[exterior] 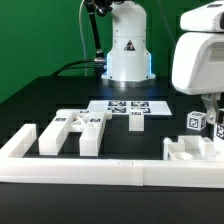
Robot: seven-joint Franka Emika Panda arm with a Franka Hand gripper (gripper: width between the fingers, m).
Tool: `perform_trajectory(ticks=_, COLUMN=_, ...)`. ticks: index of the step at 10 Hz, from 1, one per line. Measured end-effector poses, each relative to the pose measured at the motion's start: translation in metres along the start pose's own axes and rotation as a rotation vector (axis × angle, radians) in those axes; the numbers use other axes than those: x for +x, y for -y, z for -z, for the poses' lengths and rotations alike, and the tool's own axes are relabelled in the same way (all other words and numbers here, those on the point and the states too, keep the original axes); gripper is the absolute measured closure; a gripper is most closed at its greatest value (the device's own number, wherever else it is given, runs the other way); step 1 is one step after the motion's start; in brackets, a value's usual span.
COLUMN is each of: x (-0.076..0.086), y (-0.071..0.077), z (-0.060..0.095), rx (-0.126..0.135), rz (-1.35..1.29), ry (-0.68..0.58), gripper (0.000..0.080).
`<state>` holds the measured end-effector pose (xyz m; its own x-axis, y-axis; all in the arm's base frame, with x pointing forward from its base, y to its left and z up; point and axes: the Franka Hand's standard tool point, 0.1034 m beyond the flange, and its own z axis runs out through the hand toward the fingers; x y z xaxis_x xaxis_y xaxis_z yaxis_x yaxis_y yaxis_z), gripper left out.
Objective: Assemble chair
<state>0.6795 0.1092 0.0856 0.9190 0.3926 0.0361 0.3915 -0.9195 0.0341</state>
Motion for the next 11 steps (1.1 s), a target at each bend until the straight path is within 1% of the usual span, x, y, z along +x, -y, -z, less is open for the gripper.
perform_trajectory(ticks=1, x=0.0000, y=0.0000, z=0.0000, rx=0.000, rz=0.000, ry=0.000, gripper=0.0362)
perform_trajectory(ticks=2, x=0.0000, y=0.0000, z=0.0000, rx=0.000, rz=0.000, ry=0.000, gripper=0.0362)
perform_trajectory(ticks=3, x=0.0001, y=0.0000, z=0.0000, rx=0.000, rz=0.000, ry=0.000, gripper=0.0511)
perform_trajectory(ticks=7, x=0.0001, y=0.0001, z=0.0000, rx=0.000, rz=-0.018, ry=0.000, gripper=0.0510)
perform_trajectory(ticks=8, x=0.0001, y=0.0006, z=-0.0001, rx=0.006, rz=-0.092, ry=-0.002, gripper=0.0510)
perform_trajectory(ticks=10, x=0.0016, y=0.0025, z=-0.0005, rx=0.007, rz=-0.368, ry=-0.012, gripper=0.0509)
perform_trajectory(ticks=11, x=0.0016, y=0.0024, z=-0.0006, rx=0.012, rz=-0.443, ry=-0.011, gripper=0.0509)
